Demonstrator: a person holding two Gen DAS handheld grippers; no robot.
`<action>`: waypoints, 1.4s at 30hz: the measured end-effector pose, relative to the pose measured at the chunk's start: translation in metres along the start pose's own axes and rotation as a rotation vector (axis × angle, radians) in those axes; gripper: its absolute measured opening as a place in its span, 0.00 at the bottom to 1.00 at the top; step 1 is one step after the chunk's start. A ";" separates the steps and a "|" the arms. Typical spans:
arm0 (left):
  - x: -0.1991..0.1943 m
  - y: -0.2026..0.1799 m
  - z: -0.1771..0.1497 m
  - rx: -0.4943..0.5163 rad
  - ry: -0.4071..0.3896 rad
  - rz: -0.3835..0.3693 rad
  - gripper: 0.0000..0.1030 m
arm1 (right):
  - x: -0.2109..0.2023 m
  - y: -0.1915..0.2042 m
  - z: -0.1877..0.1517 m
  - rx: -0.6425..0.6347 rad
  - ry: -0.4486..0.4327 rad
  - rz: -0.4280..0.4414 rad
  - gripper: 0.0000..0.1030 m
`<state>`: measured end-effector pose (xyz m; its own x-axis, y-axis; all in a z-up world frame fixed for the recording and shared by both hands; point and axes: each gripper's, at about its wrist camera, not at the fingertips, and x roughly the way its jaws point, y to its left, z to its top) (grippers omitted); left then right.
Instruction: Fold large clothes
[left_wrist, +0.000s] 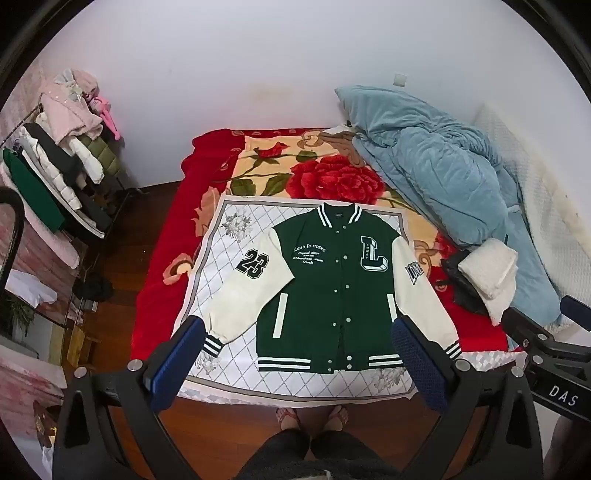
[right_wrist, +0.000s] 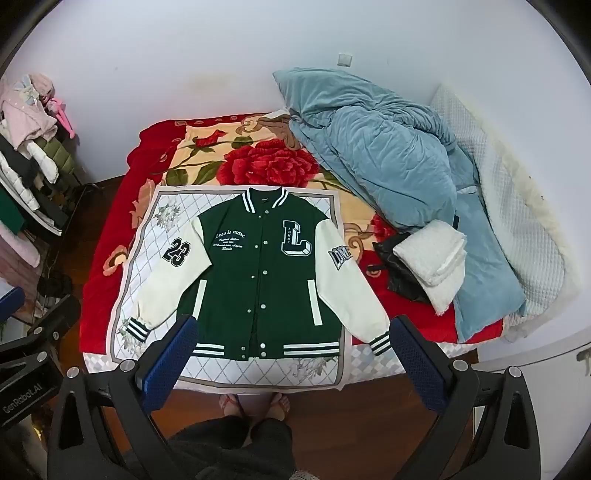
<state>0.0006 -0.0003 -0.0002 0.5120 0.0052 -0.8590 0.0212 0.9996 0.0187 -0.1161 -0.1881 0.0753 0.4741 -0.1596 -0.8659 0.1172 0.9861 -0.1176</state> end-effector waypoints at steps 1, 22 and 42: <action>0.000 0.000 0.000 -0.001 0.000 0.000 1.00 | 0.000 0.000 0.000 0.000 0.002 0.001 1.00; -0.004 -0.004 0.003 -0.008 -0.017 -0.011 1.00 | -0.005 -0.001 0.001 -0.002 -0.005 -0.004 1.00; -0.012 -0.012 0.016 -0.004 -0.025 -0.010 1.00 | -0.007 -0.004 0.004 -0.003 -0.006 -0.002 1.00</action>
<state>0.0082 -0.0128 0.0184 0.5328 -0.0054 -0.8462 0.0226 0.9997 0.0079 -0.1168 -0.1908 0.0838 0.4788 -0.1615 -0.8629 0.1158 0.9860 -0.1203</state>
